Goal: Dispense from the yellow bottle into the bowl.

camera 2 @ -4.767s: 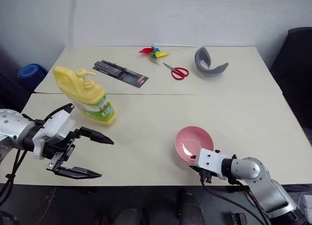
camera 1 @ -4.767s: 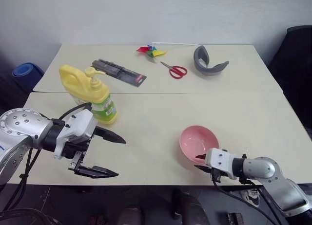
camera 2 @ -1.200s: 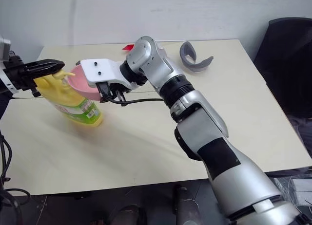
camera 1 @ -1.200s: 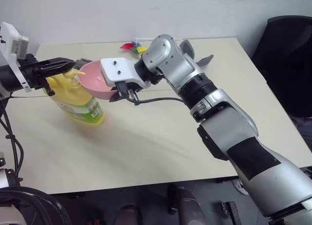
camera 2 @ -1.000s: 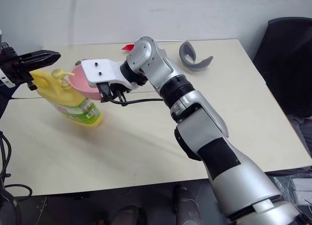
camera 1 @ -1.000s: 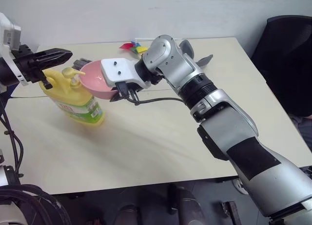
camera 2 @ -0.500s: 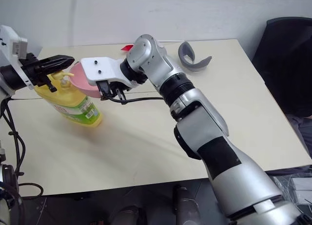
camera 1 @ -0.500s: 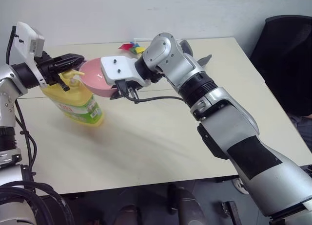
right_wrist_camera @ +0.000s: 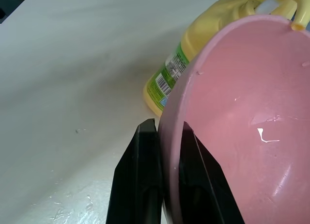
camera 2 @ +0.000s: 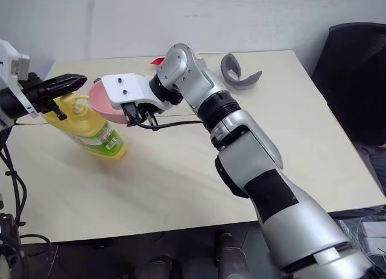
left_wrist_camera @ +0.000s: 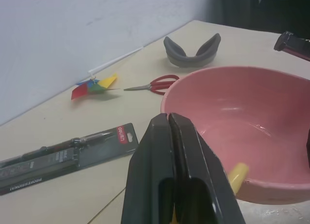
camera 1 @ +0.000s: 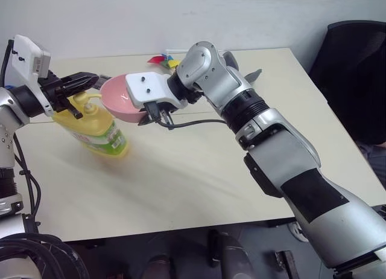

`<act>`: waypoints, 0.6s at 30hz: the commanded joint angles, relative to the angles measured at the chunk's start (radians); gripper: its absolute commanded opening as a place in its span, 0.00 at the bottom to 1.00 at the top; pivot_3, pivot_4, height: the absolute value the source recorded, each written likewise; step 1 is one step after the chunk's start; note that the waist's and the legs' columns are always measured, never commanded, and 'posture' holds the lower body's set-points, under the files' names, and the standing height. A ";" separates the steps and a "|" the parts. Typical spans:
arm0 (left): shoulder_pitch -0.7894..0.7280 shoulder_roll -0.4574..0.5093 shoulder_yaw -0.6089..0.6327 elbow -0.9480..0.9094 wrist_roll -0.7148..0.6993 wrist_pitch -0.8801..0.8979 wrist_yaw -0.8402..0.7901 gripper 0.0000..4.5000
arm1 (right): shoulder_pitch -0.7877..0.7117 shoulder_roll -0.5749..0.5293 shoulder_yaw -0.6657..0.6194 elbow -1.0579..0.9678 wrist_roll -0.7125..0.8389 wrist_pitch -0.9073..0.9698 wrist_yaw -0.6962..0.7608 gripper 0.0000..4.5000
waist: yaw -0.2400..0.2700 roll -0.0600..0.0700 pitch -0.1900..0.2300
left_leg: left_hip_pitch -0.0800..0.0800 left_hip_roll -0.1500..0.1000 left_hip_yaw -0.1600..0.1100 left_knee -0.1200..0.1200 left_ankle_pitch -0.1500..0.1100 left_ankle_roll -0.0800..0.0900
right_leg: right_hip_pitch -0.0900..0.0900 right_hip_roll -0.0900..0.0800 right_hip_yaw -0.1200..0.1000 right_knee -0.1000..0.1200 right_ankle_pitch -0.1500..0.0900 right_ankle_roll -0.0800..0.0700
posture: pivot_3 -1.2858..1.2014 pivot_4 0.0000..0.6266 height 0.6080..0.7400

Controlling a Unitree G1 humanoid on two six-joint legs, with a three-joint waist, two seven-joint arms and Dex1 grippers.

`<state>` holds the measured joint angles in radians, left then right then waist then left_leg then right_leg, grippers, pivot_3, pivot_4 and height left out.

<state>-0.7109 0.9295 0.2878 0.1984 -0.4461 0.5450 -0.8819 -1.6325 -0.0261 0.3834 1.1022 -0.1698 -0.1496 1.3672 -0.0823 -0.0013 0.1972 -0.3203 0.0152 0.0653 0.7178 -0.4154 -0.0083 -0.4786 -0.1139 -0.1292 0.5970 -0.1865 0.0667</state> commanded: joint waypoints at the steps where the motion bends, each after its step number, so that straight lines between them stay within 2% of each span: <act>1: 0.043 -0.009 -0.062 0.064 0.052 0.017 -0.003 0.01 | -0.020 0.010 -0.024 -0.049 0.016 -0.014 0.010 0.00 | -0.001 0.000 0.000 | 0.000 0.000 0.000 0.000 0.000 0.000 | 0.000 0.000 0.000 0.000 0.000 0.000 | 0.52 0.24 1.00; 18: 0.014 -0.018 -0.131 0.158 0.103 -0.041 -0.034 0.01 | 0.014 0.034 -0.016 -0.100 0.014 0.002 0.026 0.00 | 0.000 0.000 0.000 | 0.002 0.000 0.001 -0.001 0.000 0.000 | 0.000 0.000 0.001 0.002 0.000 0.000 | 0.52 0.24 1.00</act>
<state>-0.7539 0.9220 0.2294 0.2934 -0.4019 0.4827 -0.8996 -1.6053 0.0020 0.3845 1.0533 -0.1696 -0.1472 1.3914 -0.0822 -0.0011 0.1970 -0.3184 0.0148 0.0658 0.7169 -0.4156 -0.0085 -0.4788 -0.1142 -0.1279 0.5986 -0.1867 0.0664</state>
